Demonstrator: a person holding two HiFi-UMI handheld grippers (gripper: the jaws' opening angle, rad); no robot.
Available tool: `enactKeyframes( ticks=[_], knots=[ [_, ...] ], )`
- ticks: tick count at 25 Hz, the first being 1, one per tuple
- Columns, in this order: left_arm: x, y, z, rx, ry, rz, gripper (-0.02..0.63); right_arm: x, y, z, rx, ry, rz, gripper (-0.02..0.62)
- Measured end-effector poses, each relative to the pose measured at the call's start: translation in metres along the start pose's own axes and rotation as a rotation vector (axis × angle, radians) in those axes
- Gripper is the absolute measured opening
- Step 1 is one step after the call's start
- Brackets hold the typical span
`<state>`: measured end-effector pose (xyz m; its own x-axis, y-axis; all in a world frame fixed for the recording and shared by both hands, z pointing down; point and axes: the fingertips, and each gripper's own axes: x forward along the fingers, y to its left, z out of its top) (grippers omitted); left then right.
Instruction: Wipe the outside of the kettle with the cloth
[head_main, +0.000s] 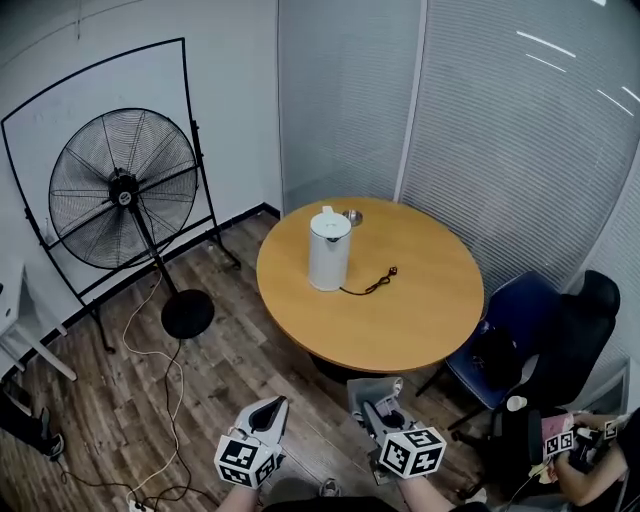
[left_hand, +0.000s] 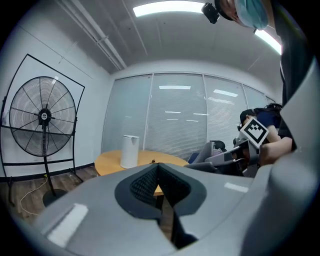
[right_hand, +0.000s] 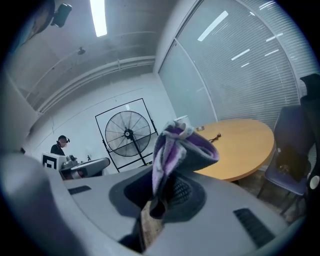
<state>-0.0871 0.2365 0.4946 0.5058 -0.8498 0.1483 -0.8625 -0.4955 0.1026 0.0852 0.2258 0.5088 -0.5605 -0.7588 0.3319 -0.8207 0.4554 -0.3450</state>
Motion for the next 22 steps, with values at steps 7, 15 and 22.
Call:
enactKeyframes(
  ticks=[7,15,22],
  knots=[
    [0.038,0.022,-0.005,-0.016,0.028,-0.001,0.011,0.035,-0.023,0.013,0.02,0.007,-0.004,0.041],
    [0.1,0.072,0.006,-0.018,0.04,-0.065,0.011,0.094,-0.045,0.04,0.041,0.004,-0.066,0.041],
    [0.151,0.131,0.031,0.005,0.034,-0.116,0.011,0.155,-0.057,0.079,0.063,-0.044,-0.127,0.041]
  ],
)
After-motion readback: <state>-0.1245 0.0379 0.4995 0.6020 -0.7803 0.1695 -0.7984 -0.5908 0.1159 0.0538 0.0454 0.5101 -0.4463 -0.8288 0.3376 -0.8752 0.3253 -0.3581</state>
